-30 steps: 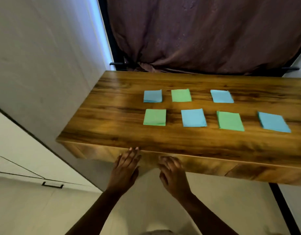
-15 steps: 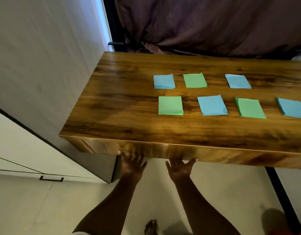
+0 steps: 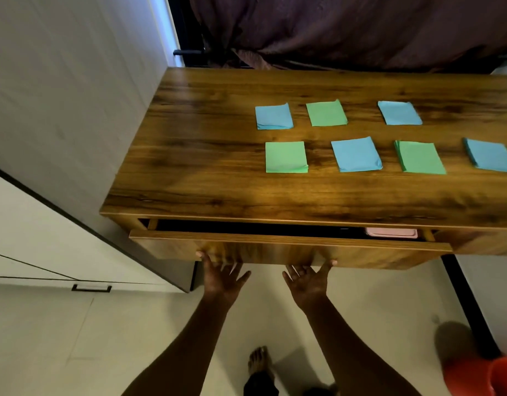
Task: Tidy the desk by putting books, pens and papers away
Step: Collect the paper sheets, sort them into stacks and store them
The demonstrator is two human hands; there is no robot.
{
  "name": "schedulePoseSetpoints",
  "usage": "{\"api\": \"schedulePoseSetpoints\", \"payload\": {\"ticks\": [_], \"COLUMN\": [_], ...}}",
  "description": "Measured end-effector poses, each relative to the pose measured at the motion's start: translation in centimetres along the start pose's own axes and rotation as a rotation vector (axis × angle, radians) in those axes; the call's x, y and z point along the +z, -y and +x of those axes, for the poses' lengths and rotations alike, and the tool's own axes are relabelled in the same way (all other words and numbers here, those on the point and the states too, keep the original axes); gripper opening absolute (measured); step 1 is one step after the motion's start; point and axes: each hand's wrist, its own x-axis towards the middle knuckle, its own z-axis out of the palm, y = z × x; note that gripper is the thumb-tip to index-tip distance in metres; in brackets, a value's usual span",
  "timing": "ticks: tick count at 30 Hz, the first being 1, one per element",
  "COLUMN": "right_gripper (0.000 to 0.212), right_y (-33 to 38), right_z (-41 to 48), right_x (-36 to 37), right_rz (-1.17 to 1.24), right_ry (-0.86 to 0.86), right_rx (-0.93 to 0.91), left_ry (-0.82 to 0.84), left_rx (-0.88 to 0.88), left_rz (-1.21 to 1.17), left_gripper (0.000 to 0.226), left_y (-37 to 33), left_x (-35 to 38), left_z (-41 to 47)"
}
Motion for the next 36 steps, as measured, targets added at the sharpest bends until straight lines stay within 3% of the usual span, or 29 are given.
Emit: {"api": "schedulePoseSetpoints", "payload": {"ticks": [2,4,7,9,10,12,15,19,29,36], "right_gripper": [0.084,0.062,0.039,0.035,0.036,0.043,0.049,0.054,0.06,0.064], "right_y": [0.4,0.5,0.6,1.0,1.3,2.0,2.5,3.1,1.2,-1.8], "right_z": [-1.4,-3.8,-8.1,-9.3,-9.2,-8.2,-7.1,-7.9,-12.1,-16.2], "right_x": [-0.2,0.4,1.4,1.9,2.3,2.7,2.3,1.2,-3.2,-7.5], "right_rz": [-0.144,-0.412,-0.967,-1.335,-1.49,-1.749,-2.076,-2.293,-2.311,-2.305], "right_ry": [-0.037,-0.12,-0.187,-0.162,-0.154,-0.159,-0.142,-0.124,-0.056,-0.068], "right_rx": [-0.018,-0.175,-0.775,-1.202,-1.342,-1.476,-1.454,-1.369,-1.311,-1.29], "left_ry": [-0.006,-0.053,-0.028,0.004,0.011,0.039,0.038,0.026,-0.062,-0.025], "left_rx": [0.019,0.205,0.8,1.158,1.295,1.368,1.301,1.3,1.233,1.241], "left_rz": [0.093,0.33,0.876,1.367,1.588,1.874,2.12,2.212,2.215,2.204], "left_gripper": [0.079,0.062,0.063,0.066,0.065,0.06,0.06,0.064,0.071,0.073], "left_y": [-0.2,0.2,0.8,1.0,0.9,0.8,0.9,0.9,4.2,6.1], "left_x": [0.1,0.5,0.8,1.1,1.6,2.9,3.0,1.9,-1.6,-6.2], "left_z": [-1.5,-3.7,-7.6,-8.0,-7.6,-6.8,-5.6,-6.0,-10.6,-14.8]}}
